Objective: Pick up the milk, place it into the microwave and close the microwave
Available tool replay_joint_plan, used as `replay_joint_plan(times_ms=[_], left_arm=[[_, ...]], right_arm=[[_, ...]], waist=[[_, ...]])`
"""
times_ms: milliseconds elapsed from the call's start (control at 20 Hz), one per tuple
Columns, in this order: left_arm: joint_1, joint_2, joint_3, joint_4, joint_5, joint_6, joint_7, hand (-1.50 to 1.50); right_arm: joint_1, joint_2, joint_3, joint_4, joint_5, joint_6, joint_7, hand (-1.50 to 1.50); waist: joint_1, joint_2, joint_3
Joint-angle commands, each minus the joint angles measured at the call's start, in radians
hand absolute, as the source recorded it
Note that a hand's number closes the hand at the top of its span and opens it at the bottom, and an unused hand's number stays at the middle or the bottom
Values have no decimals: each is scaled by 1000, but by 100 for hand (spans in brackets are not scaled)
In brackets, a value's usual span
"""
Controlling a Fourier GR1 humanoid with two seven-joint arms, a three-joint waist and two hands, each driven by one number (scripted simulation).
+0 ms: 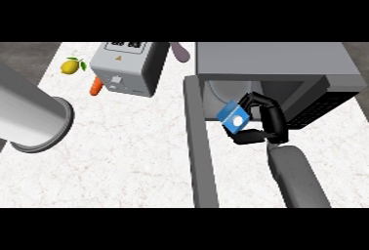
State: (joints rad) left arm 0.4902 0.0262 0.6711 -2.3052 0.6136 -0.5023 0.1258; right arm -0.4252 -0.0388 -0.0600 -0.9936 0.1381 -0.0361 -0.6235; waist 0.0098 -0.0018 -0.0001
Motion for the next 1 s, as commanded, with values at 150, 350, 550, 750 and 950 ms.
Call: replay_joint_plan(times_ms=[150, 350, 550, 750, 950], left_arm=[[-13, -20, -11, -36, -12, 6, 19, -150], [-73, 22, -12, 10, -31, 30, 34, -150], [-43, -6, 14, 80, -32, -61, -46, -150], [-42, -13, -25, 8, -16, -39, 7, -150], [-120, 14, -45, 46, -38, -15, 12, -150]], right_arm=[[-233, 16, 2, 169, 127, -191, 86, 150], [-393, -34, -23, 291, 153, -192, 170, 150], [-451, -25, -40, 482, 199, -292, 94, 150], [-552, -63, -91, 621, 200, -348, 55, 150], [-610, -73, -121, 697, 200, -410, 59, 150]], waist=[[16, 6, 0], [15, 9, 0], [30, 12, 0], [55, 23, 2], [69, 36, 2]])
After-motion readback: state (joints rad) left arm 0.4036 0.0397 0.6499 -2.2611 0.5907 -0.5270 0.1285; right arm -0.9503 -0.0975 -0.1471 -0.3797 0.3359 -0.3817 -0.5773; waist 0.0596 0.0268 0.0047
